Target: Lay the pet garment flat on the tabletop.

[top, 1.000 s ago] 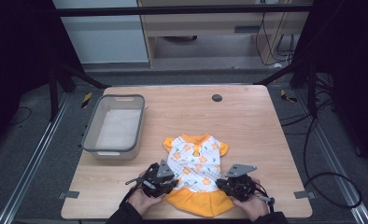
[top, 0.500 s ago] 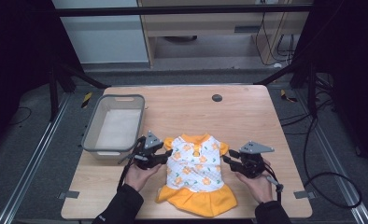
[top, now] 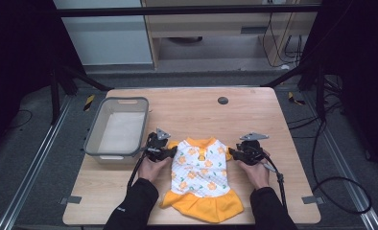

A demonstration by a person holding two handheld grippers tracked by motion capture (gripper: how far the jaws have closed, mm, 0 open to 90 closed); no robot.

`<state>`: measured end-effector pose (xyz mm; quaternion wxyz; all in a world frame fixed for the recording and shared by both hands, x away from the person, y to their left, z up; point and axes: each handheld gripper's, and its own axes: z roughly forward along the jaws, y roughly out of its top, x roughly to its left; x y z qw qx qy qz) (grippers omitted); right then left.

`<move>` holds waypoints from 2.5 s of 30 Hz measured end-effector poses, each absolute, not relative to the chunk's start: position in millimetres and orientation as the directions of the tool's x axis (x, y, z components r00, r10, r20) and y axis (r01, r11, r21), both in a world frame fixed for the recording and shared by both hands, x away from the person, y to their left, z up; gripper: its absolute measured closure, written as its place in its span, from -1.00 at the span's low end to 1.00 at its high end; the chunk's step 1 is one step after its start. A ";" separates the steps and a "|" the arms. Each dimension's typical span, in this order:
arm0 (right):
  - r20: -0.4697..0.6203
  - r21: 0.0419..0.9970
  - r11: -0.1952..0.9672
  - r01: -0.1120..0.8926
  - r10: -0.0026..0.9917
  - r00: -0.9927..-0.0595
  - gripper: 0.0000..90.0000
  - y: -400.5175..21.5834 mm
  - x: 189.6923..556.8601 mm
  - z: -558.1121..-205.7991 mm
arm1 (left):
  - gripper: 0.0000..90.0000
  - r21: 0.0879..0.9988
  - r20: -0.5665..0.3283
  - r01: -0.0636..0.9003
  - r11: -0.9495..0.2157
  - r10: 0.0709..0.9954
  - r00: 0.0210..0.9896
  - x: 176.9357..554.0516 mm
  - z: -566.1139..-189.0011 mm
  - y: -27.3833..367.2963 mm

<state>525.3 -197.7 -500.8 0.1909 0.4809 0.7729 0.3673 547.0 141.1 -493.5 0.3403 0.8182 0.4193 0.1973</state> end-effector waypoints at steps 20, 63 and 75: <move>0.044 0.790 0.303 0.533 0.839 -0.542 1.00 -184.1 518.8 -475.8 | 0.93 0.720 0.004 0.574 -0.391 0.829 0.560 537.6 -482.0 138.1; 0.043 0.837 0.308 0.452 0.787 -0.616 0.34 -191.1 428.0 -439.9 | 0.32 0.822 -0.025 0.436 -0.367 0.741 0.671 451.0 -432.1 182.8; 0.070 0.759 0.355 0.545 0.788 -0.611 0.26 -200.3 395.2 -481.0 | 0.30 0.770 -0.033 0.482 -0.419 0.727 0.686 434.2 -458.8 179.0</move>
